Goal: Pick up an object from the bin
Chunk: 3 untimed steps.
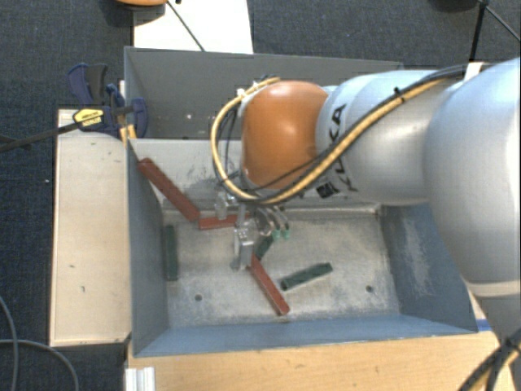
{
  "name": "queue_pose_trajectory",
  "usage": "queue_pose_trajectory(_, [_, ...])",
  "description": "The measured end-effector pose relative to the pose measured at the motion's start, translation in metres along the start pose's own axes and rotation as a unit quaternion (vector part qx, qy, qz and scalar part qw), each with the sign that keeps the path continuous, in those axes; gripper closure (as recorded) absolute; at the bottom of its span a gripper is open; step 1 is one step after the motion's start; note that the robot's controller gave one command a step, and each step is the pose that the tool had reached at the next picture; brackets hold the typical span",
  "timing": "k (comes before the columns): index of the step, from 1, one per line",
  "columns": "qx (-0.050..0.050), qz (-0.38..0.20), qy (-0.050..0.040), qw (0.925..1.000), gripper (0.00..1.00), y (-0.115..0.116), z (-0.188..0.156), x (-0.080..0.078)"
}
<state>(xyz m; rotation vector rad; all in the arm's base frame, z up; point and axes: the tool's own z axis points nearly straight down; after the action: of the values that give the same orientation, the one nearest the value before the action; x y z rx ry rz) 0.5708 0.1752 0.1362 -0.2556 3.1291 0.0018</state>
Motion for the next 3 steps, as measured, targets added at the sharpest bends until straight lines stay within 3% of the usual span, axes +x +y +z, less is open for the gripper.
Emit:
queue_pose_trajectory(1, [0.000,-0.141,-0.0021,0.9899,0.00,0.020,0.020,-0.010])
queue_pose_trajectory(2, [-0.001,-0.114,-0.0006,0.9935,0.00,-0.010,0.042,-0.012])
queue_pose_trajectory(3, [0.000,-0.099,0.0000,0.9951,0.00,-0.045,0.055,-0.002])
